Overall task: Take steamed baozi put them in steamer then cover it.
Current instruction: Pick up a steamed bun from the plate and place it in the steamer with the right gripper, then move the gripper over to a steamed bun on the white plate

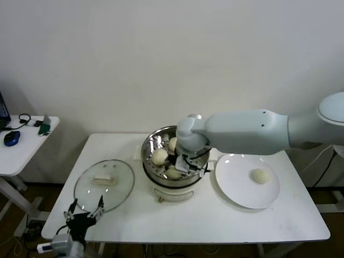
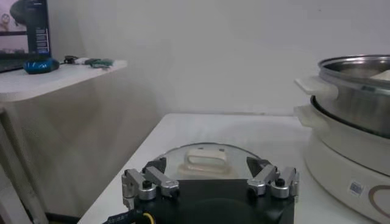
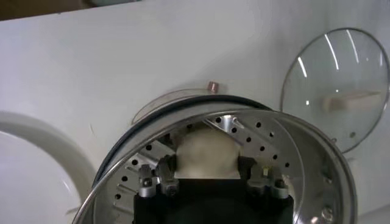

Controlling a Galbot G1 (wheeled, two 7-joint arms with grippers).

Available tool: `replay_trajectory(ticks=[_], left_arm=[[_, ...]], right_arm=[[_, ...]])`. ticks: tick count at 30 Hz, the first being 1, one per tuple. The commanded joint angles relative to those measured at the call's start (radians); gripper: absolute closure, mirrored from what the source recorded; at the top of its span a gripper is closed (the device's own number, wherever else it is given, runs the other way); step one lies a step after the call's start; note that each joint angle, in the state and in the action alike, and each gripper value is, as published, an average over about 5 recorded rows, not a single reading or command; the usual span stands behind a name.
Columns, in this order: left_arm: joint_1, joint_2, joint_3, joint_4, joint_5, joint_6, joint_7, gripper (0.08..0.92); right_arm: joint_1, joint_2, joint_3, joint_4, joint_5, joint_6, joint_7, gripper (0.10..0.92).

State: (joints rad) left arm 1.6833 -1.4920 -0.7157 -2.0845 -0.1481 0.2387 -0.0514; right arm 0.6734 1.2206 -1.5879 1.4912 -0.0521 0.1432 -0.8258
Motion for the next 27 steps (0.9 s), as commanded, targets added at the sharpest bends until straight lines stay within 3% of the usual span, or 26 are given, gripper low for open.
replay_trajectory(ticks=[1,5,9,15,18,22,27], left_arm=[[0.002,-0.001,-0.001,-0.002,0.001,-0.001,0.000,0.177],[0.004,-0.001,0.000,-0.003,0.001,-0.002,0.000,0.177],[0.003,-0.001,0.002,-0.006,0.001,-0.001,0.000,0.177],[0.000,0.004,0.001,-0.005,0.000,-0.001,0.001,0.177],[-0.005,0.007,0.001,-0.003,-0.003,-0.001,0.001,0.177],[-0.017,0.009,0.003,0.006,-0.004,0.000,0.001,0.177],[-0.024,0.010,0.006,0.011,-0.005,0.001,0.002,0.177]], right_arm=[[-0.019,0.007,0.009,-0.018,-0.014,0.010,0.008,0.278],[0.035,-0.010,0.023,-0.027,0.043,0.032,-0.022,0.211],[0.121,-0.046,0.036,-0.053,0.155,0.053,-0.093,0.203],[0.279,-0.164,-0.016,-0.151,0.522,0.013,-0.270,0.202],[0.337,-0.239,-0.068,-0.209,0.631,-0.065,-0.284,0.203],[0.358,-0.357,-0.153,-0.253,0.670,-0.190,-0.264,0.203],[0.259,-0.525,-0.191,-0.253,0.599,-0.265,-0.232,0.203]])
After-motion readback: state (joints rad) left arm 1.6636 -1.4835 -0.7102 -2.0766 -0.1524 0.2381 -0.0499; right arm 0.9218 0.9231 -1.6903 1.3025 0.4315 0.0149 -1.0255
